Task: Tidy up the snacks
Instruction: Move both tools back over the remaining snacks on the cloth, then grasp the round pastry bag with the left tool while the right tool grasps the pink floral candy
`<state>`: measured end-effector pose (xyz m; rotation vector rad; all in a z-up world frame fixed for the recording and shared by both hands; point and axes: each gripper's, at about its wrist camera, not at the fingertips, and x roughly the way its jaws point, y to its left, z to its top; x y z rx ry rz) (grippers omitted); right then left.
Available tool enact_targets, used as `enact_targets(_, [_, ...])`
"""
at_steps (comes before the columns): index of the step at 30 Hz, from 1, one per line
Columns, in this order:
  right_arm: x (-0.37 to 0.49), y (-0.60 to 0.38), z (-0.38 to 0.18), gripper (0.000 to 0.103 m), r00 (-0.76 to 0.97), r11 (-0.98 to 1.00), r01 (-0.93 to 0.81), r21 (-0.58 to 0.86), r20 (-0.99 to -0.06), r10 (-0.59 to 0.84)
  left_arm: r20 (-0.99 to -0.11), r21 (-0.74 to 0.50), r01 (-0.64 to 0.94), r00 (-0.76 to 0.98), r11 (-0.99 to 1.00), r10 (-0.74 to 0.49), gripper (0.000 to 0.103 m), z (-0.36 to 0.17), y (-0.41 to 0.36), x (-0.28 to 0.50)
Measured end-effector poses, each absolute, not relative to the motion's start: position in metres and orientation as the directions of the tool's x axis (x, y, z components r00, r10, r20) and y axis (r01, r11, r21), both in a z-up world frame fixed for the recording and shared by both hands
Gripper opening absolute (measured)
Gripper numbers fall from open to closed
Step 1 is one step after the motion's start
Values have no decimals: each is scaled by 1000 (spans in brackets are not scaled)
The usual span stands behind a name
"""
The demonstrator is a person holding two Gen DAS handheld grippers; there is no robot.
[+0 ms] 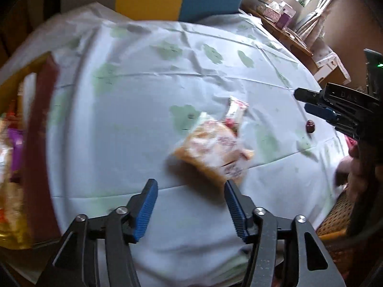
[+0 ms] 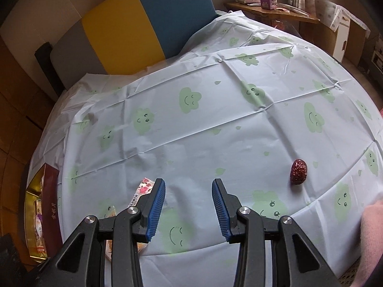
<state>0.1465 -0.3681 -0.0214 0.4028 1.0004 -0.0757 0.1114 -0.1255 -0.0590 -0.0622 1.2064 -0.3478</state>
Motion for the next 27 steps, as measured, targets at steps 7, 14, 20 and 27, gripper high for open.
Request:
enact_targets(7, [147,-367,-21,41,543,920,231,317,-827,148,-919,-259,196,249,946,-304,60,-72,-155,127])
enact_targets(14, [147,-368,-23,41,532,915,231,330,-831,165,-920,-201,122,318,972,-230,59,-73,-139,152])
enact_targets(20, [148,-367,-23,41,527,917,232,325,-834,163,-930,-164,35,328,986,-166,54,-66,-110,165])
enact_targets(27, [147,-368,-21,41,534,914,231,332,-829,166,-921,-242,76,295,967,-254,72,-59,-143,147])
